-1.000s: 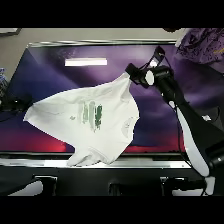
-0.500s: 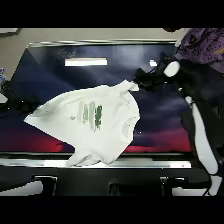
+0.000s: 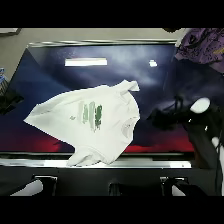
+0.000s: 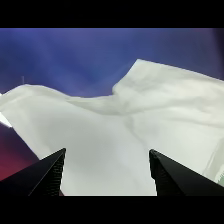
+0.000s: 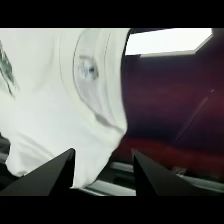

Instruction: Fold the clothes and pants, and hang the long-sleeved shirts on hangers.

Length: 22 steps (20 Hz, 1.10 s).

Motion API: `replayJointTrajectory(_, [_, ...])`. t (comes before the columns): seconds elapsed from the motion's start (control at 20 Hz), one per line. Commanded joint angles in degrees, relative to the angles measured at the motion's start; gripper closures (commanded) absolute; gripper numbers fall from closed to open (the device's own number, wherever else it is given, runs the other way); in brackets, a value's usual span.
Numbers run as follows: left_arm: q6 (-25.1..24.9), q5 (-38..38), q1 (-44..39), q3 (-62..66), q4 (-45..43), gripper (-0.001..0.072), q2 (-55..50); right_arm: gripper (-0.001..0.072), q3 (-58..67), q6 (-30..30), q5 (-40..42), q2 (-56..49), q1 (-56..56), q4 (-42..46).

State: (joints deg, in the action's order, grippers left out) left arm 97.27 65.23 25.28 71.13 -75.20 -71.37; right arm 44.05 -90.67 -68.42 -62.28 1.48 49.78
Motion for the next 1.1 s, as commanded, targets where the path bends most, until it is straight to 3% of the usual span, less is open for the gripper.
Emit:
replayJointTrajectory(0.0, [0.02,4.57,0.59,0.24,0.00,0.0089,0.92,0.0289,-19.78,2.84,10.27,7.23,-8.70,-13.66])
replayJointTrajectory(0.15, [0.02,6.01,0.59,0.24,0.00,0.0089,0.92,0.0242,-22.29,-1.73,17.81,6.16,-21.42,-14.64])
replayJointTrajectory(0.3, [0.04,7.02,0.59,0.24,0.00,0.0089,0.92,0.0242,-22.29,-6.69,24.85,3.28,-31.04,-15.78])
replayJointTrajectory(0.6, [0.04,7.89,0.59,0.24,0.02,0.0089,0.92,0.0244,-22.27,1.07,31.65,-3.19,-36.85,-29.97])
replayJointTrajectory(0.7, [0.02,7.87,0.59,0.24,0.00,0.0089,0.90,0.0250,-22.08,1.62,33.05,-5.09,-36.85,-30.99])
replayJointTrajectory(0.8, [0.02,7.82,0.63,0.24,-0.02,0.0089,0.90,0.0419,-21.44,2.60,34.18,-7.08,-36.85,-31.08])
replayJointTrajectory(0.9, [0.02,7.82,0.63,0.24,-0.02,0.0089,0.90,0.0659,-20.15,3.37,36.44,-7.10,-36.46,-30.64])
replayJointTrajectory(1.05, [0.00,7.26,0.63,0.24,-0.02,0.0090,0.90,0.0677,-15.56,2.62,32.81,-6.88,-28.81,-24.52])
